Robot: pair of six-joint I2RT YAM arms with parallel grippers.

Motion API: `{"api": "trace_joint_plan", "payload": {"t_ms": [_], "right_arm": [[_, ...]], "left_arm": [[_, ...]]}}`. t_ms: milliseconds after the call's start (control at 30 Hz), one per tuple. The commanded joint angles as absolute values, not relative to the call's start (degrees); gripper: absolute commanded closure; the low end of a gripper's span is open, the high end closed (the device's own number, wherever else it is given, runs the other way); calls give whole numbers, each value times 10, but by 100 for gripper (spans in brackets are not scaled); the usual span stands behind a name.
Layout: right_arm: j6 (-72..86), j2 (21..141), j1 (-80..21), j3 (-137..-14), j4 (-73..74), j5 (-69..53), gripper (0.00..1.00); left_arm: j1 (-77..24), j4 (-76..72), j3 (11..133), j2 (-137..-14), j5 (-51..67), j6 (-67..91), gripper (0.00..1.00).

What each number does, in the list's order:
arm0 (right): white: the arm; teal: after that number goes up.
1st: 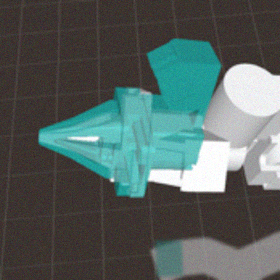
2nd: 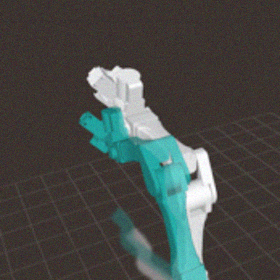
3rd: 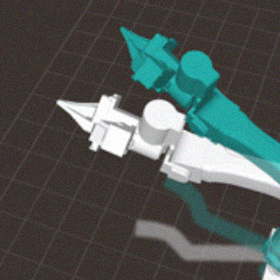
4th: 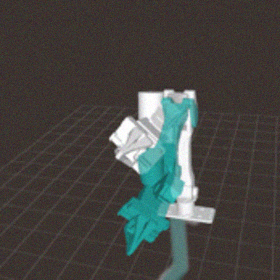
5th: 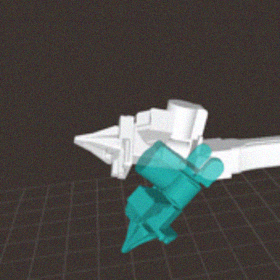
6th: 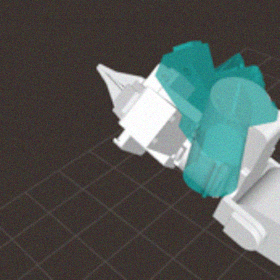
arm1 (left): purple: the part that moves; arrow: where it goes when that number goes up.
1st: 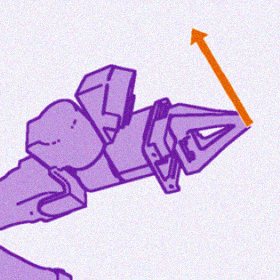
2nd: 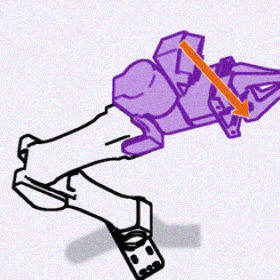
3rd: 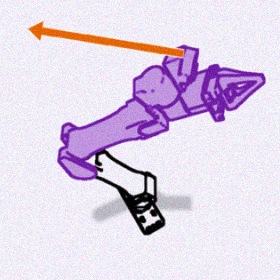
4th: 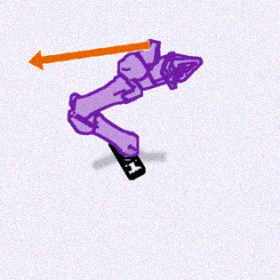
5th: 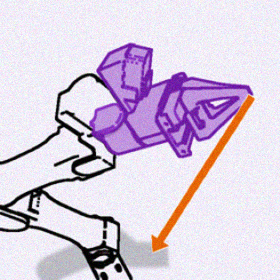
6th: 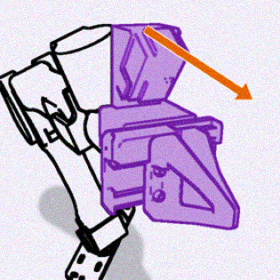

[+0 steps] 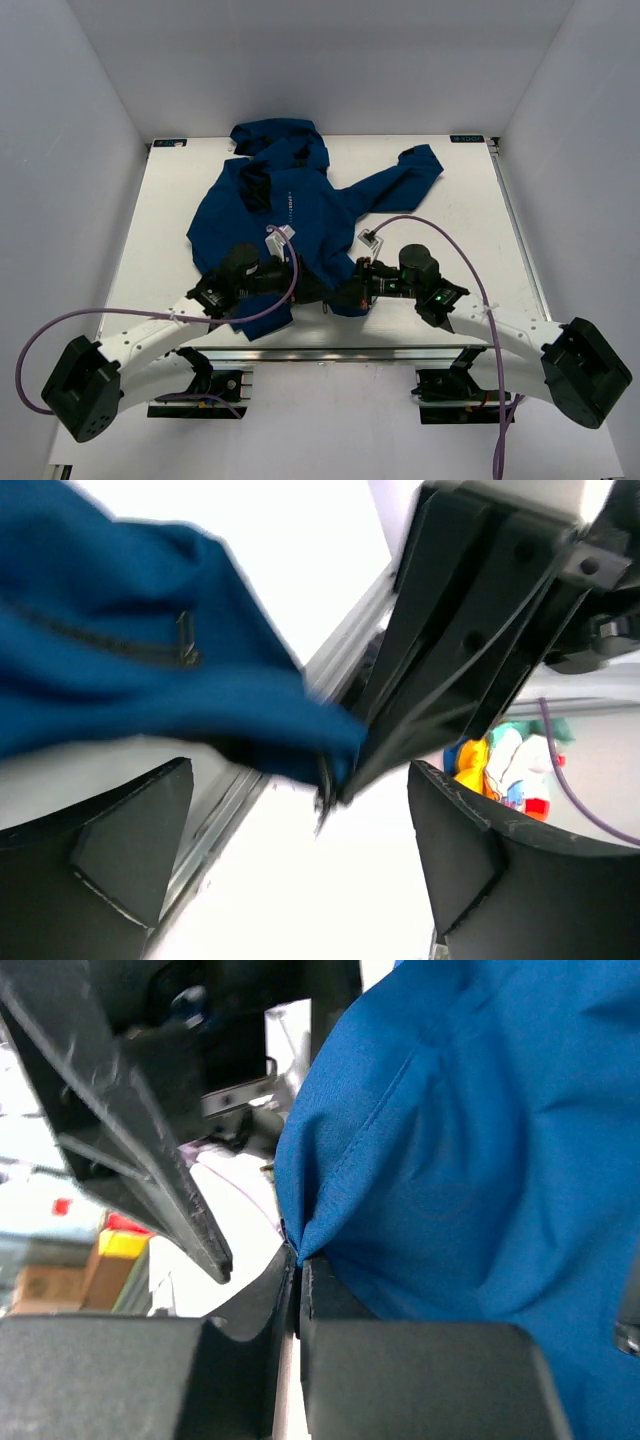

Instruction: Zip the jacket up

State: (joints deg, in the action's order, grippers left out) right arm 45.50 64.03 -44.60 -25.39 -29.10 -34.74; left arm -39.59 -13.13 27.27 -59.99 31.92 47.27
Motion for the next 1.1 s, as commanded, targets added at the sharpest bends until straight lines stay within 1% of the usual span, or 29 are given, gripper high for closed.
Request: {"api": "trace_joint_plan", "payload": {"t_ms": [0, 33, 100, 133, 167, 233, 300, 333, 467, 533, 633, 667, 700, 800, 933, 967, 1067], "right_arm": [[414, 611, -442, -274, -230, -284, 100], [407, 606, -439, -272, -198, -272, 100], [402, 589, -431, -268, -160, -233, 100], [400, 583, -418, -262, -143, -220, 100], [396, 577, -412, -258, -118, -201, 100], [391, 554, -388, -251, -97, -188, 100], [387, 521, -371, -242, -70, -160, 100], [381, 497, -353, -244, -41, -136, 100], [357, 449, -316, -271, 36, -66, 100], [333, 418, -305, -286, 57, -62, 100], [312, 410, -303, -302, 72, -76, 100], [310, 413, -303, -305, 76, -87, 100], [311, 421, -303, -306, 77, -95, 100], [318, 432, -302, -292, 62, -126, 100], [328, 446, -302, -281, 37, -157, 100], [328, 451, -301, -280, 33, -159, 100], [329, 461, -301, -278, 24, -169, 100]], "left_arm": [[-402, 32, 301, -550, 274, 447, 2], [-402, 108, 313, -531, 253, 448, 2], [-403, 193, 328, -520, 181, 459, 2], [-403, 268, 342, -520, 158, 465, 2], [-403, 296, 346, -525, 113, 471, 2], [-403, 329, 349, -535, 91, 485, 2], [-403, 315, 345, -553, 87, 497, 2], [-403, 283, 343, -567, 92, 507, 2], [-403, 229, 352, -612, 84, 519, 2], [-403, 226, 380, -663, 73, 520, 2], [-403, 225, 424, -739, 70, 513, 2], [-403, 233, 436, -758, 64, 515, 4], [-403, 242, 456, -793, 55, 524, 9], [-403, 258, 472, -823, 39, 545, 16], [-402, 262, 489, -827, 9, 565, 18], [-402, 271, 494, -827, -29, 570, 19], [-403, 308, 517, -843, -69, 576, 24]]}}
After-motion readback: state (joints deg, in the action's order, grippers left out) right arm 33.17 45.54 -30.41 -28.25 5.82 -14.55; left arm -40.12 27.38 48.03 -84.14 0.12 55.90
